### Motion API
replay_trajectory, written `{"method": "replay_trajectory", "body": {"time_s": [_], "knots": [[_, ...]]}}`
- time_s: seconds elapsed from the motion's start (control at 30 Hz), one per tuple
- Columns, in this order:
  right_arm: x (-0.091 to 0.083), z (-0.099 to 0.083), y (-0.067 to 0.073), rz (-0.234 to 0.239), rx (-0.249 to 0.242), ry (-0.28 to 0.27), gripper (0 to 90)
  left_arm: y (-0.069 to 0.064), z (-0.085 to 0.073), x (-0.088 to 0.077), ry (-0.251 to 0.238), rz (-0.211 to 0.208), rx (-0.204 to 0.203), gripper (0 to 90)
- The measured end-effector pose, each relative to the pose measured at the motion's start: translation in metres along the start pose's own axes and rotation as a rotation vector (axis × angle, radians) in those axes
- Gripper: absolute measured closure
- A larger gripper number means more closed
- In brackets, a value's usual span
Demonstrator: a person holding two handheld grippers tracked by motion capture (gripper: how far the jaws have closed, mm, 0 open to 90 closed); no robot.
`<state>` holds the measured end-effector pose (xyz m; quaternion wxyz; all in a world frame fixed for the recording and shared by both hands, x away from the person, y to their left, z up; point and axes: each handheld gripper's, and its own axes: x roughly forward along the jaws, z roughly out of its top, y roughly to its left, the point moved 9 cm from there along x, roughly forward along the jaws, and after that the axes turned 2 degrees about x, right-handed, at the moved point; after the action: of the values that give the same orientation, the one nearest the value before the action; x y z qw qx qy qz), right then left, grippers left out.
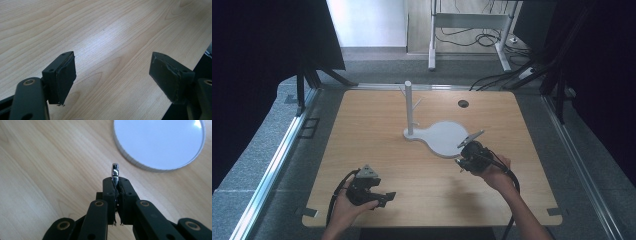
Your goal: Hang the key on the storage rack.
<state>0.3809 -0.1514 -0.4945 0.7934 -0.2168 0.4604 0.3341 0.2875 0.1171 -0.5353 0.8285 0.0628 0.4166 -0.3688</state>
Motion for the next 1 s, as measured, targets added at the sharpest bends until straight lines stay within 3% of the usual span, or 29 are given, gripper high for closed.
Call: {"method": "replay_trajectory", "body": {"time_s": [0.37, 1.0], "knots": [[-0.003, 0.03, -0.005, -0.006, -0.007, -0.019, 85.0, -0.001, 0.0, 0.002, 0.006, -0.003, 0.005, 22.0], [0.002, 0.052, -0.012, -0.007, 0.005, -0.023, 85.0, 0.0, -0.001, 0.001, 0.008, -0.004, 0.005, 22.0]]}}
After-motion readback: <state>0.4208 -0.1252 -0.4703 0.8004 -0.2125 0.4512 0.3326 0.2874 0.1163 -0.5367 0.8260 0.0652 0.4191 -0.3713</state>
